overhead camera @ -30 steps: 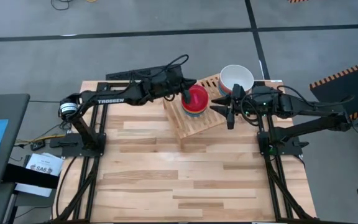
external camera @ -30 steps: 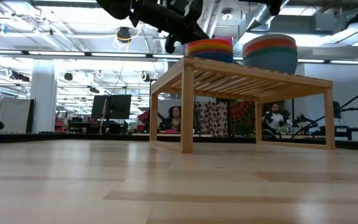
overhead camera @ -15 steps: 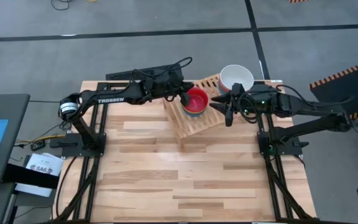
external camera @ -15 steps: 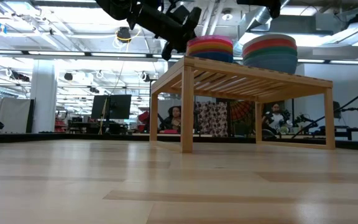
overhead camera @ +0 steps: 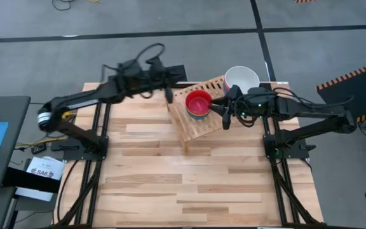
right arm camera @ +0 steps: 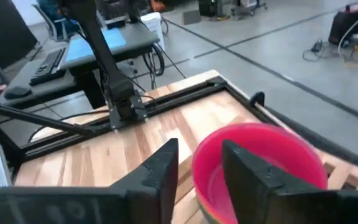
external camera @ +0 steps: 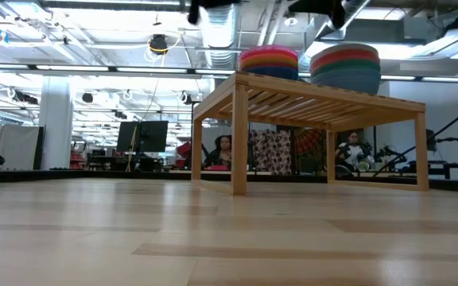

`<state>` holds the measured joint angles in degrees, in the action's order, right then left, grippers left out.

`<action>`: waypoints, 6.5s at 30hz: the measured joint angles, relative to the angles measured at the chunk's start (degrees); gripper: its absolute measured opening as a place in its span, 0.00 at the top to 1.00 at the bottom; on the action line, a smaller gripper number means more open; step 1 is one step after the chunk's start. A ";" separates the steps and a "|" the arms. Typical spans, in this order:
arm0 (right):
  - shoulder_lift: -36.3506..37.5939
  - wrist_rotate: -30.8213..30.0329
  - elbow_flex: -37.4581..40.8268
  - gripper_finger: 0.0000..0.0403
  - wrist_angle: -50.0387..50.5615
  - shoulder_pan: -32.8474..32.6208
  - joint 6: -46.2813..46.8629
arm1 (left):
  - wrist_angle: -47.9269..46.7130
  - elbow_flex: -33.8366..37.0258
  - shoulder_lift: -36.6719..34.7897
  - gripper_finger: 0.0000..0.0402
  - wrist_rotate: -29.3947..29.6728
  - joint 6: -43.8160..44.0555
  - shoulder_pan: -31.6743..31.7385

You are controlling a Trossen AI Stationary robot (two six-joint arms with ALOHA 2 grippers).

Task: Place and stack bowls onto a shelf
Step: Return to Home Position

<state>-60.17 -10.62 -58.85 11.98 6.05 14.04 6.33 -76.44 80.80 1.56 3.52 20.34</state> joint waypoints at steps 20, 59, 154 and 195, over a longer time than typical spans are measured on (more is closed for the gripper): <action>7.42 6.18 0.00 0.95 6.60 -0.77 -8.16 | 14.39 35.74 -30.60 1.00 8.03 6.22 -13.23; 7.05 9.21 0.00 0.96 8.21 -1.84 2.65 | 16.29 75.76 -78.04 1.00 13.91 9.25 -30.36; 59.07 11.81 58.51 0.80 -13.37 -9.93 -2.42 | -3.13 75.90 -80.55 1.00 7.65 9.58 -30.10; 59.05 11.86 58.55 0.80 -12.89 -9.93 -2.44 | -3.02 76.06 -80.46 1.00 7.67 9.58 -30.10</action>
<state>-1.13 1.23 -0.30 -0.91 -3.88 11.60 3.31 -0.38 0.34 9.23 13.10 -9.76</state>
